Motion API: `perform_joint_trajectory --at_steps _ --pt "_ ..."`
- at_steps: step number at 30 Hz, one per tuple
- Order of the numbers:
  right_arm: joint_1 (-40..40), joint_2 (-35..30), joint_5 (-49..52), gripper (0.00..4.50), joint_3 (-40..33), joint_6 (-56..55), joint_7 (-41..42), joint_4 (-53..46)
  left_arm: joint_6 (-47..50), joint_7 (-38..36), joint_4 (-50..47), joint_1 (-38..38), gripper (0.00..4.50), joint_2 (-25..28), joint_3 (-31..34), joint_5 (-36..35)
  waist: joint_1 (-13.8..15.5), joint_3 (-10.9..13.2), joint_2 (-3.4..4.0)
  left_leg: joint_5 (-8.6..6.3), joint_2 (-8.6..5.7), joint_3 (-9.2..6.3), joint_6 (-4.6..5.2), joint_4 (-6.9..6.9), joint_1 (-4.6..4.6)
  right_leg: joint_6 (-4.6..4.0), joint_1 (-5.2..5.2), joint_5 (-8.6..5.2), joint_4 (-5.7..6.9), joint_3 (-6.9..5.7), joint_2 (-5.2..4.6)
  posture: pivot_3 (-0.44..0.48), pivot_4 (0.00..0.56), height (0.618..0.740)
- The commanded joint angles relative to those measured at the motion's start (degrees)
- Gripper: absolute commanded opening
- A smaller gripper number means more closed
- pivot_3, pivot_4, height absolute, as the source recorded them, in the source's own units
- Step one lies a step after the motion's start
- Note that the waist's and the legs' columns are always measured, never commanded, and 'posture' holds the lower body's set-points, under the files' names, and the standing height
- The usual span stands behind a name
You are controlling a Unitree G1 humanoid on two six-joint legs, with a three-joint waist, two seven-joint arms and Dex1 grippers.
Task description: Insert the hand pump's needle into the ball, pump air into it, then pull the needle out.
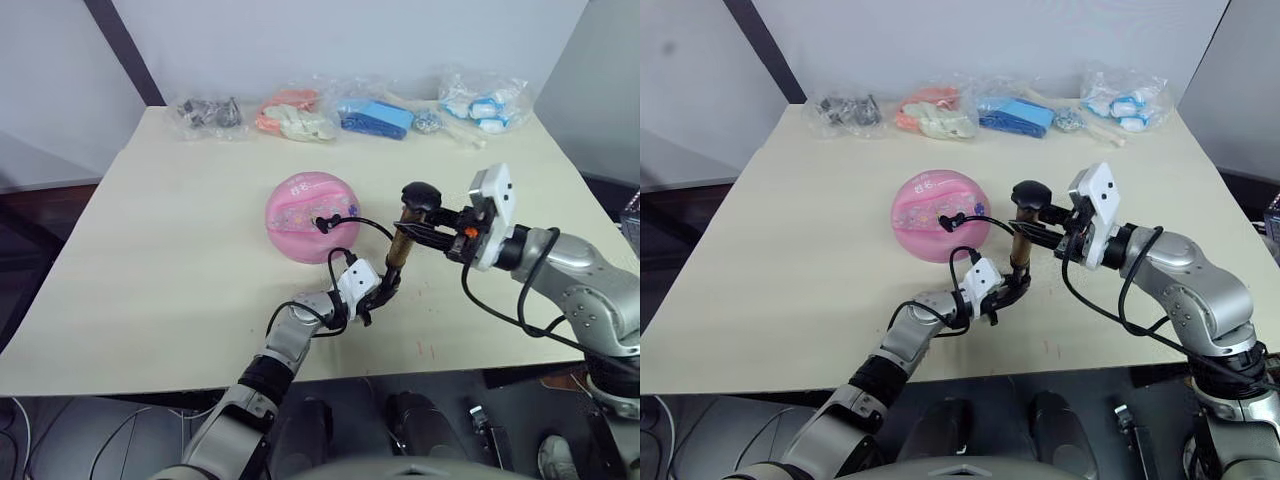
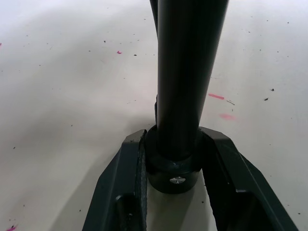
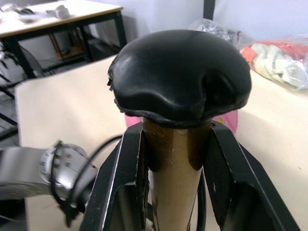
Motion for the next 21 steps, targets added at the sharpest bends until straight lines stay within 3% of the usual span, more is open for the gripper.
perform_joint_trajectory --at_steps 1,8,17,21 --pt "5.06 1.21 -7.37 1.01 7.35 -1.49 0.2 8.89 2.64 -0.51 1.48 2.44 1.1 1.32 -0.28 0.92 -0.04 -0.18 0.09 0.0 0.0 0.02 0.0 -0.01 0.0 -0.01 0.0 -0.01 0.0 0.02 0.0 0.0 0.15 0.74" --pt "7.05 3.38 -13.02 1.01 10.37 -5.32 1.18 15.09 2.94 -0.27 1.47 2.23 1.1 1.28 -0.2 1.02 -0.05 -0.39 -0.12 -0.01 0.01 0.11 0.0 -0.13 0.57 -0.26 0.41 -0.17 -0.03 0.1 0.0 0.0 0.15 0.74" --pt "-8.53 -0.5 0.77 1.01 -5.88 5.92 0.94 2.41 2.95 -0.35 2.31 1.59 1.1 1.11 -0.37 1.0 0.15 0.04 0.12 -0.01 -0.05 0.09 0.0 -0.16 0.4 -0.25 0.29 -0.16 -0.02 0.07 -0.09 0.0 0.15 0.74" --pt "-16.65 -6.08 8.27 1.01 -11.68 13.07 2.2 -0.58 2.84 -0.3 2.91 1.11 1.1 0.74 -0.4 0.99 0.35 0.44 0.56 0.01 -0.16 0.02 0.0 0.04 -0.32 0.05 -0.25 0.05 0.01 0.05 -0.16 0.0 0.15 0.74"
